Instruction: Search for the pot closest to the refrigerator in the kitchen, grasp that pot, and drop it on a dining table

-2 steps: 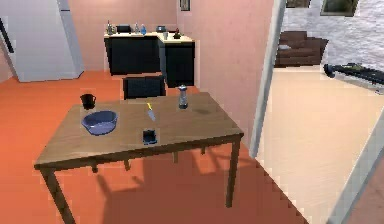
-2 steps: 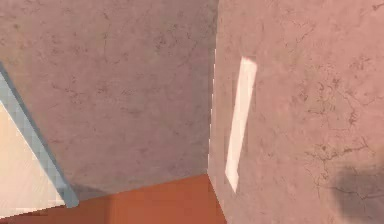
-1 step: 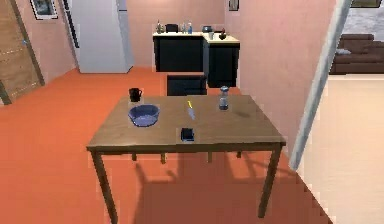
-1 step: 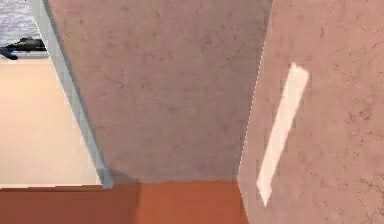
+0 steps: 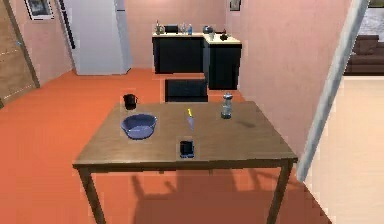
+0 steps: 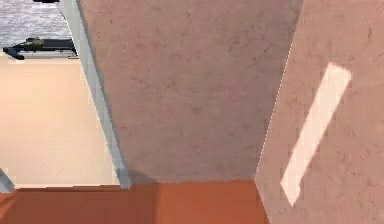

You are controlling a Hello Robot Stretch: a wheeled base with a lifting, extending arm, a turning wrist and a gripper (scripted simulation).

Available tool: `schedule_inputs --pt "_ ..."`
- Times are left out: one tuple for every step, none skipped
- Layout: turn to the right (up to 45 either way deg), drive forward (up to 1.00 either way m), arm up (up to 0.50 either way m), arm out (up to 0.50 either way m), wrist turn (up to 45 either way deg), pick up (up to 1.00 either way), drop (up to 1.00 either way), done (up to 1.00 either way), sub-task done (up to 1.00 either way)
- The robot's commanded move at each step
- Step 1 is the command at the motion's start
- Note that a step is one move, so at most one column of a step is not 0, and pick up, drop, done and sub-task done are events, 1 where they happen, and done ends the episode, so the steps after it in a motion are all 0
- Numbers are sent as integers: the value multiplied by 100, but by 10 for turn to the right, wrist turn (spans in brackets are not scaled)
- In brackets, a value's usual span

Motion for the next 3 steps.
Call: schedule_inputs --pt "-450 0 0 0 0 0 0 0 0" --pt "-210 0 0 0 0 0 0 0 0" --pt "0 80 0 0 0 0 0 0 0"
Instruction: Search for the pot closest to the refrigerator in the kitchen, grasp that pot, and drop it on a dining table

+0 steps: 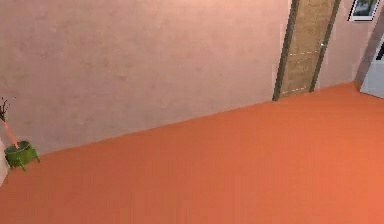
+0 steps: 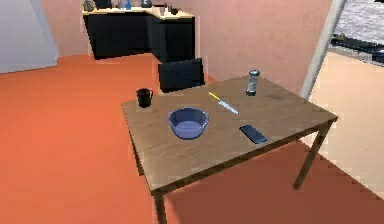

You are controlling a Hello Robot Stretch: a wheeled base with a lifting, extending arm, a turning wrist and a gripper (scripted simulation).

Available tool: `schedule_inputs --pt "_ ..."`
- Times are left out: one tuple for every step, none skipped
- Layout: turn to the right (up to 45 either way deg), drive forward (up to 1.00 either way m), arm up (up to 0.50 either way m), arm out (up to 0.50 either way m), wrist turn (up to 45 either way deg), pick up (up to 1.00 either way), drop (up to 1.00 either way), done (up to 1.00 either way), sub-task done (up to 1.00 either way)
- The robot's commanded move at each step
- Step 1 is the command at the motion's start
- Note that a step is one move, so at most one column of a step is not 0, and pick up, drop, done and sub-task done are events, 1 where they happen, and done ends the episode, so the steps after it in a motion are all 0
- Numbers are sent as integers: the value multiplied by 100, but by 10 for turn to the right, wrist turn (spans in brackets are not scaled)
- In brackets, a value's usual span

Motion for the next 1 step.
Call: schedule_inputs --pt "-210 0 0 0 0 0 0 0 0"
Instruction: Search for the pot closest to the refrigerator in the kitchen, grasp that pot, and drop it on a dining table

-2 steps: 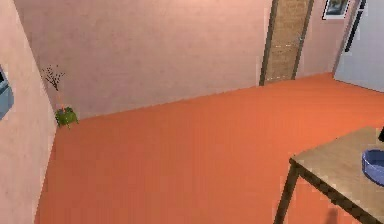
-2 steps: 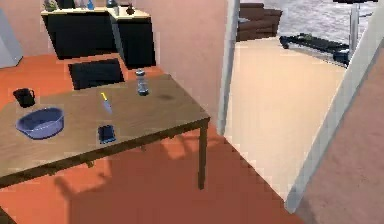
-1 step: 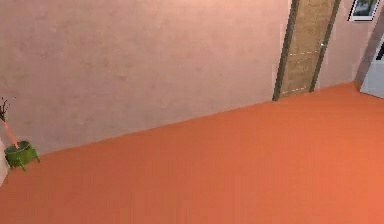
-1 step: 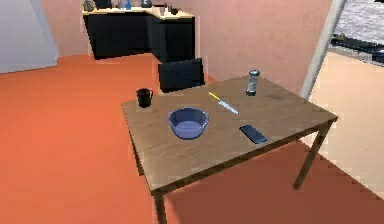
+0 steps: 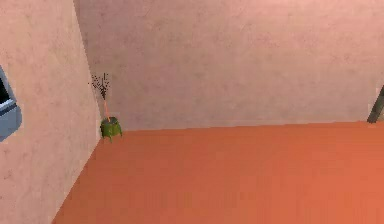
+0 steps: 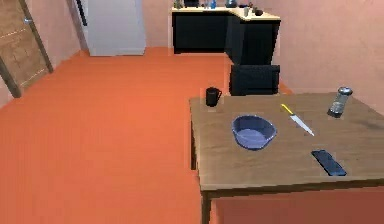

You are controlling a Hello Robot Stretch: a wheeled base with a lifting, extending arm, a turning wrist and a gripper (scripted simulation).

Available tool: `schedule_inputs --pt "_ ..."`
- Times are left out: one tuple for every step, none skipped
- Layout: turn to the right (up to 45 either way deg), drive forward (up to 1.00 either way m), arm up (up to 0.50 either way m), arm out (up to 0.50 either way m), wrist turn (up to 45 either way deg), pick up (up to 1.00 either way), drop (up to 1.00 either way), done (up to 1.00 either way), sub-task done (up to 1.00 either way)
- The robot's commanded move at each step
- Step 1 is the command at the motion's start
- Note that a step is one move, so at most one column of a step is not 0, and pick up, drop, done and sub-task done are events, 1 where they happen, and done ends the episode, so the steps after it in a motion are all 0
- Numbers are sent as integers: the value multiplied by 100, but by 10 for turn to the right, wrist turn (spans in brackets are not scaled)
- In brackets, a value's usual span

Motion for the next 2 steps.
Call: schedule_inputs --pt "0 5 0 0 0 0 0 0 0" --pt "390 0 0 0 0 0 0 0 0"
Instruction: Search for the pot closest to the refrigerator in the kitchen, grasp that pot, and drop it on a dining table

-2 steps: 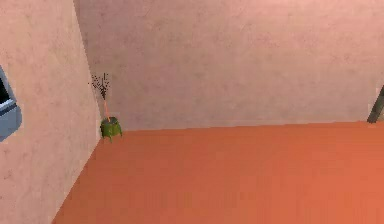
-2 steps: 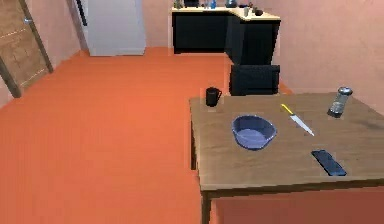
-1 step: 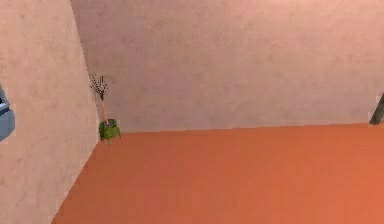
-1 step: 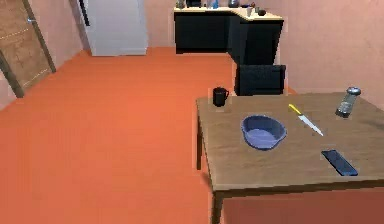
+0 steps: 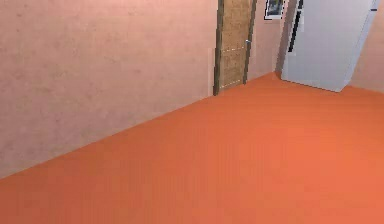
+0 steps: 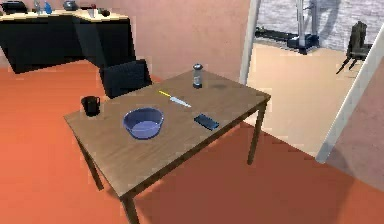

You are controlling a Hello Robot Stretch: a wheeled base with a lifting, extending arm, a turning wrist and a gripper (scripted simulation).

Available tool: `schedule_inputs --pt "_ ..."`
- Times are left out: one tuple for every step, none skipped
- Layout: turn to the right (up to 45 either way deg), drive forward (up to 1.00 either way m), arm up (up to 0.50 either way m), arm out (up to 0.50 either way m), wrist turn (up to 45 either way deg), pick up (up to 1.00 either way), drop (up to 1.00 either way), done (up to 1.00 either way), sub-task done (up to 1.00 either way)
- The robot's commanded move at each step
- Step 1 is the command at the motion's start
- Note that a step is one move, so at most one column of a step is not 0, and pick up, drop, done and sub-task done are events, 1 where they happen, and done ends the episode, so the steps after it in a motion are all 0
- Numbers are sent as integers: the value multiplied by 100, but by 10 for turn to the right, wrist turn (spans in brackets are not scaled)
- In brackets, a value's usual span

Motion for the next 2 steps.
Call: schedule_inputs --pt "0 45 0 0 0 0 0 0 0" --pt "450 0 0 0 0 0 0 0 0"
